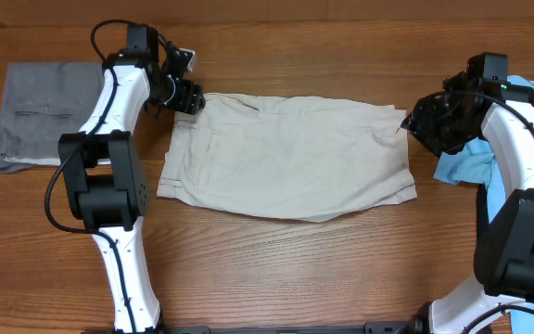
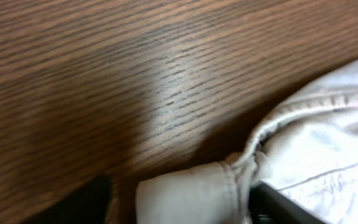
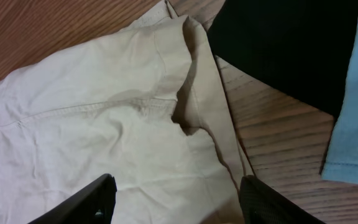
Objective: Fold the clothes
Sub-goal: 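Reach the left gripper to the left end of the beige pants, then grasp the left pants corner with the left gripper and lift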
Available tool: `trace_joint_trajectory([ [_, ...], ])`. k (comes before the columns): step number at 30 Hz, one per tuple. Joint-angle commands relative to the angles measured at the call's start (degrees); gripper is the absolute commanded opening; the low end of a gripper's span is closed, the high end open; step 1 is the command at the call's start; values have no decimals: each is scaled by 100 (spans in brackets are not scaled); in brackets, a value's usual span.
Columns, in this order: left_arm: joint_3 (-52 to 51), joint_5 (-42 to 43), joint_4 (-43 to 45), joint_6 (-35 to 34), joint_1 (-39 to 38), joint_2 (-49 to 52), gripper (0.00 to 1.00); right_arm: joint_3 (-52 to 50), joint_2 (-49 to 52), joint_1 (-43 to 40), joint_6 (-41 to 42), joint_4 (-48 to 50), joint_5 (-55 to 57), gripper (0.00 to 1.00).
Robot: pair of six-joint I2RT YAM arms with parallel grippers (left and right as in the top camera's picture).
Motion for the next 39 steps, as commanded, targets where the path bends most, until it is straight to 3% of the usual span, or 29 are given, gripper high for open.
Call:
trace_joint_trajectory([
  [1,142,63,44,46,-68,17,56,-7,13,44,-24,31,68,68],
  [3,162,63,9,46,-74,9,39,-7,13,44,-24,35,70,68],
  [5,229,61,-116,46,-76,-26,28,-7,13,44,-24,42,68,68],
  [15,986,61,-1290,-225,-216,-391,17,-7,13,44,-24,35,68,69],
  [21,968,17,-1976,-319,-675,-511,21,-7,13,44,-24,59,68,69],
  [25,848,-664,-2214,-319,-1069,-511,25,-7,13,46,-24,52,68,69],
  [31,616,-1864,-2087,-321,-1416,-511,41,-7,13,48,-24,33,66,69],
  [33,476,-1893,-1956,-321,-1421,-511,55,-7,13,50,-24,28,66,70],
  [39,-203,-1908,-1314,-313,-1311,-511,57,-7,13,48,-26,31,70,70],
])
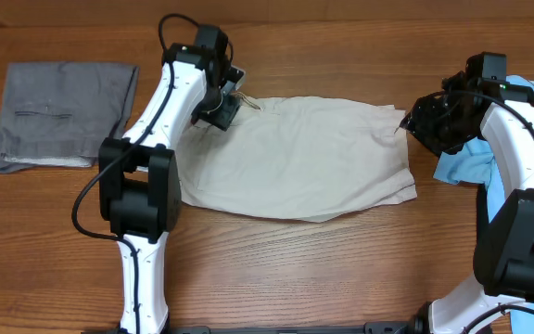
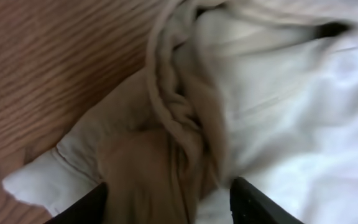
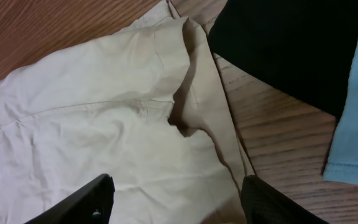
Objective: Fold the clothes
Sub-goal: 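Grasp the left pants corner with the left gripper and lift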
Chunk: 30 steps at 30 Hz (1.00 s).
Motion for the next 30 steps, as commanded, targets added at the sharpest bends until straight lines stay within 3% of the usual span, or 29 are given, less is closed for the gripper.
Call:
trace_joint_trajectory([
  [1,-387,-142,173,-4,98,-149,57,-7,13,22,-22,26,59,71],
  [6,-422,-367,273,4,219,-157,52,-7,13,24,-22,39,57,73],
  [9,-286,-367,238,2,262,-160,27,-7,13,24,-22,44,57,74],
  [11,-138,-367,173,0,278,-164,22,-7,13,22,-24,42,59,74],
  [20,1040,-142,-647,-409,282,-168,19,149,-31,24,-942,227,-387,75],
  [30,1259,291,-833,-407,282,-168,18,103,321,24,-826,890,-481,75],
])
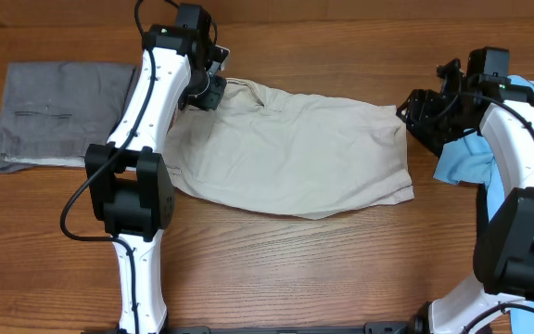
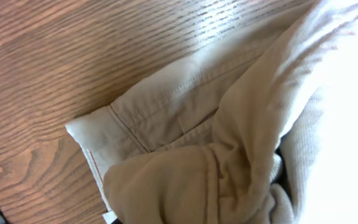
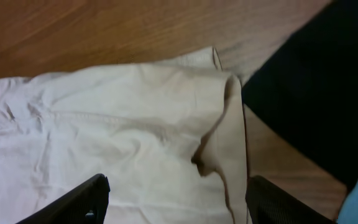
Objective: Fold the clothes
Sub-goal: 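Grasp the left pants corner with the left gripper and lift, then carry the left pants corner rightward over the pants toward the right gripper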
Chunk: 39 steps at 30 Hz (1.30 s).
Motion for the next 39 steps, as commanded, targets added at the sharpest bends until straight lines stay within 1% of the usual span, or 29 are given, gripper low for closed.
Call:
trace_joint_trajectory([
  [1,151,212,15,-105,31,-164,18,98,330,24,87,138,-205,75],
  [5,151,212,13,-105,31,-164,19,68,817,35,295,317,-417,75],
  [9,151,210,15,-103,31,-162,19,61,1335,44,426,938,-682,74],
  [11,151,210,20,-105,31,-164,20,61,1467,44,433,1274,-835,75],
  [14,151,251,4,-214,31,-164,20,61,1486,44,433,1508,-866,74],
  [17,151,713,-26,-326,22,-162,17,61,1486,46,431,1528,-863,75],
  [19,151,975,-98,-678,9,-162,14,57,1486,46,431,1499,-863,75],
  [21,149,1008,-164,-1019,-20,-162,13,55,1486,46,431,1486,-866,75],
  [26,122,992,-299,-1342,-136,-160,13,31,1486,46,431,1488,-846,75],
  [30,-26,1010,-450,-1408,-280,-155,13,28,1486,50,431,1502,-848,75],
  [33,-275,1010,-457,-1408,-431,-153,16,28,1486,50,431,1497,-846,75],
  [39,-999,960,-15,-1410,-728,-151,16,28,1486,50,431,1504,-846,76],
])
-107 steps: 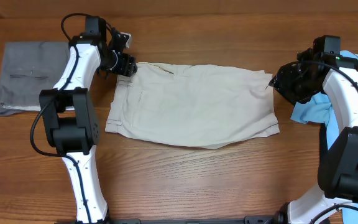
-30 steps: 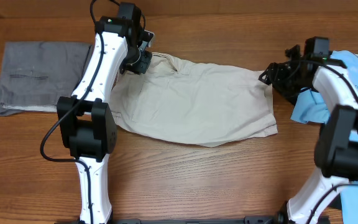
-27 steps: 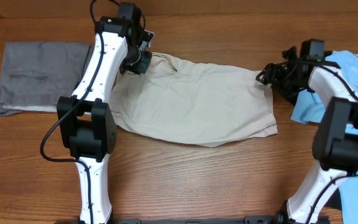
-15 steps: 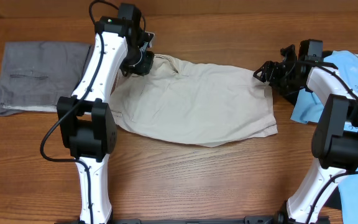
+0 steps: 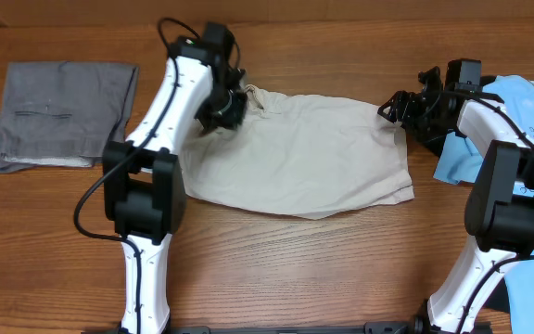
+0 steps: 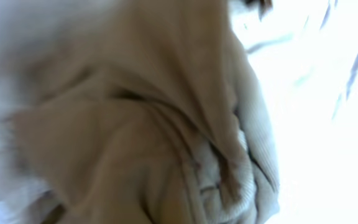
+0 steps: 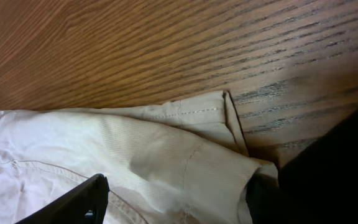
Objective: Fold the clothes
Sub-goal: 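Carry the left pants corner rightward over the pants toward the right gripper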
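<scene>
Beige shorts [image 5: 304,158] lie spread across the middle of the table. Their far left corner is bunched up under my left gripper [image 5: 227,110], which is shut on it. In the left wrist view crumpled beige cloth [image 6: 166,137] fills the picture and hides the fingers. My right gripper [image 5: 395,105] is at the shorts' far right corner. In the right wrist view that gripper [image 7: 176,196] is open, with the hemmed corner [image 7: 210,155] lying between its two dark fingers [image 7: 92,196].
A folded grey garment [image 5: 63,111] lies at the far left of the table. A light blue shirt [image 5: 457,165] lies at the right edge, under and beside the right arm. Bare wood table [image 5: 295,269] runs along the near side.
My left gripper has moved right and nearer, carrying the bunched corner onto the shorts. My right gripper has moved left to the shorts' far right corner, still open.
First my left gripper was at the far left corner of the flat shorts, and my right was open over their right edge. Then the left was further right, with cloth gathered in. It was back at the far left, holding the corner, and now is over the shorts again.
</scene>
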Available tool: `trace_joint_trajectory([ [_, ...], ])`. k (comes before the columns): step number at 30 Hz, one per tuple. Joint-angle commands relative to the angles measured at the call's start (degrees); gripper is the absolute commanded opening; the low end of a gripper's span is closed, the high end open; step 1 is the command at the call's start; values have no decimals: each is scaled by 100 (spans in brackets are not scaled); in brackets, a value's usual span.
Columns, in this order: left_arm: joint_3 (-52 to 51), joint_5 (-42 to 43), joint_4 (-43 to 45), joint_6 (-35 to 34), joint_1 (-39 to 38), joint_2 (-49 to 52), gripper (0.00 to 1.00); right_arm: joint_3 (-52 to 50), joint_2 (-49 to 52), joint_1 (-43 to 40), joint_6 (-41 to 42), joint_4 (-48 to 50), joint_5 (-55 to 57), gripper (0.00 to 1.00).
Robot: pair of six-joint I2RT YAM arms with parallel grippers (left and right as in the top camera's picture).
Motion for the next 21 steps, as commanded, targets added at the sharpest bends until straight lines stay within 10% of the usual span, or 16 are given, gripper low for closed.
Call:
trace_joint_trajectory([
  [1,-402,164,203,-79,-195,-151,16,28,7,39,4,20,-72,76],
  [17,-629,-284,560,-380,-326,-151,15,26,7,39,2,-4,-72,76],
  [21,-588,-348,645,-341,-435,-155,27,-24,7,39,4,22,-72,76],
])
